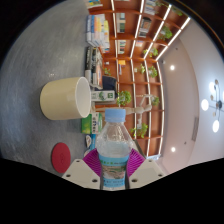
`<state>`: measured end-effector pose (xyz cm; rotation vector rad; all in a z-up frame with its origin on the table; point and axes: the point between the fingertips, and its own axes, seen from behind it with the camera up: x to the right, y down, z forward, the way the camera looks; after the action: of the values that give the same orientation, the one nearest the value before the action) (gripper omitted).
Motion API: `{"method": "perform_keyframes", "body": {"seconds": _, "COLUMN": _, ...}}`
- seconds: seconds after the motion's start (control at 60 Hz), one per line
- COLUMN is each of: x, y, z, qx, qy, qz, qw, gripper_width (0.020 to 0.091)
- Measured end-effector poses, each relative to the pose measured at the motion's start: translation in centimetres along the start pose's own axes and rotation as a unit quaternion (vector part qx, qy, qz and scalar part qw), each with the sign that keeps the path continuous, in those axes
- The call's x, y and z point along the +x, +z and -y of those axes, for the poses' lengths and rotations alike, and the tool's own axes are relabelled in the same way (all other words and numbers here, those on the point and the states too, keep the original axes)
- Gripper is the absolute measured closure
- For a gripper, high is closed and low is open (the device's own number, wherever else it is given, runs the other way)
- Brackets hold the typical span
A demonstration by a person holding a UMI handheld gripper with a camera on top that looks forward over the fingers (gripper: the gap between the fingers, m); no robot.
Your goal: Pour water
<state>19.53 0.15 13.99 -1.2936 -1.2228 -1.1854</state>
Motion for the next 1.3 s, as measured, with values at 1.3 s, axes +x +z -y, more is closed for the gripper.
{"method": "perform_keyframes", "body": {"seconds": 1.3, "x": -1.5, "y": 1.6, "z": -0.1, "qx": 0.023, "qy": 0.648, "qz": 0.13, "qw": 0.75, "gripper_width": 0.079}}
